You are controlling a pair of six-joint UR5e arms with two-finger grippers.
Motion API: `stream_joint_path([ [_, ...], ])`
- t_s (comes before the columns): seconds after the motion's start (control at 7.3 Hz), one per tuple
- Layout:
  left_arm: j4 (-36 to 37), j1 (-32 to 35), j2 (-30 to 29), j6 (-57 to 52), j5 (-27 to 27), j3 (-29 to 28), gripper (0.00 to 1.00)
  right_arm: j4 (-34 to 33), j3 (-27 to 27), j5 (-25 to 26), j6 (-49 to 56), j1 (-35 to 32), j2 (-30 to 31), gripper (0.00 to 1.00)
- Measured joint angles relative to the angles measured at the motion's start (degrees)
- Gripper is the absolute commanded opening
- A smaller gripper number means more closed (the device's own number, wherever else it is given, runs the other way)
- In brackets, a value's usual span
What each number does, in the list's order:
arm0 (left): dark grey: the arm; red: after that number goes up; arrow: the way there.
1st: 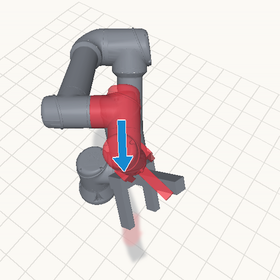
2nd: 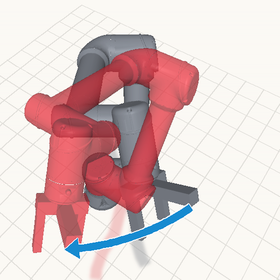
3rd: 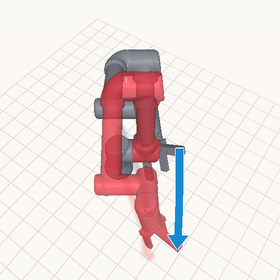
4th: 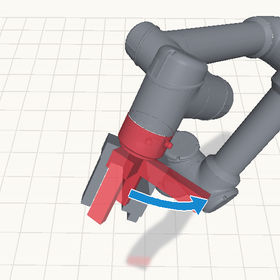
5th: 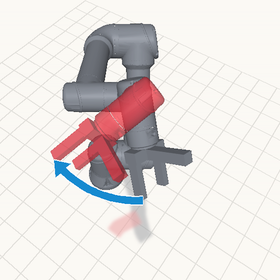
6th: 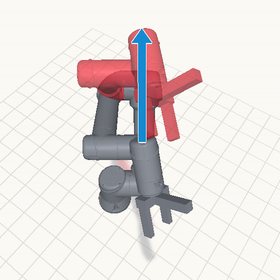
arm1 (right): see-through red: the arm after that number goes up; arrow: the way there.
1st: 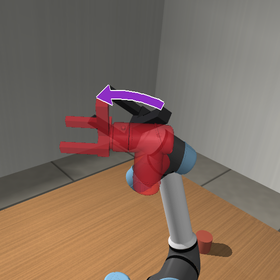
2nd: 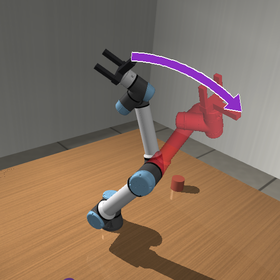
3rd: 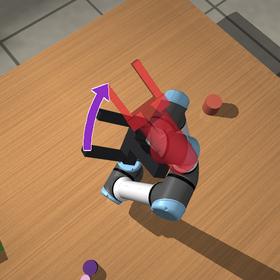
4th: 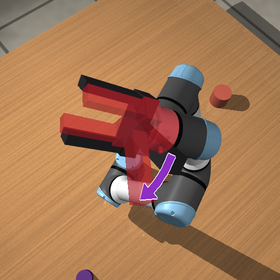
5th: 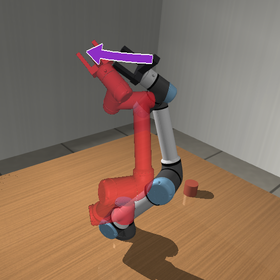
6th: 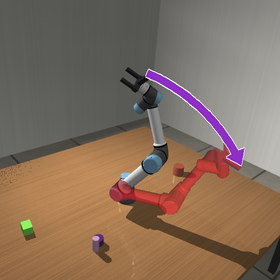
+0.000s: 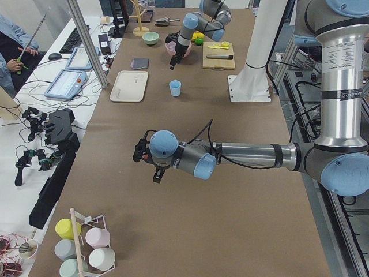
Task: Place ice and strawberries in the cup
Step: 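Carry the ice cube with the right gripper over the blue cup, then return the right gripper to the pink bowl of ice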
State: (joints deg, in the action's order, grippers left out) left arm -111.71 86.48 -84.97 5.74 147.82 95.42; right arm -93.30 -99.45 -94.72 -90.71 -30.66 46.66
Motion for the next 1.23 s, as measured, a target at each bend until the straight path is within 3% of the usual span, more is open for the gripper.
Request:
stream_joint_path([
  [0.41,0.1,0.0,-0.4,0.3,-4.3,0.1,0.98,-0.2,-6.9,-10.6,20.8,-8.4,12.6,0.99],
  [0.82,-0.1,0.0,-0.4,0.3,-4.5,0.1,0.98,0.2,-11.4,-14.9,36.2,-13.1,23.3,0.99],
  [1.23,-0.1,0.0,-0.2,0.2,-4.4,0.1,0.98,0.3,-12.8,-16.9,46.1,-15.3,29.3,0.94],
])
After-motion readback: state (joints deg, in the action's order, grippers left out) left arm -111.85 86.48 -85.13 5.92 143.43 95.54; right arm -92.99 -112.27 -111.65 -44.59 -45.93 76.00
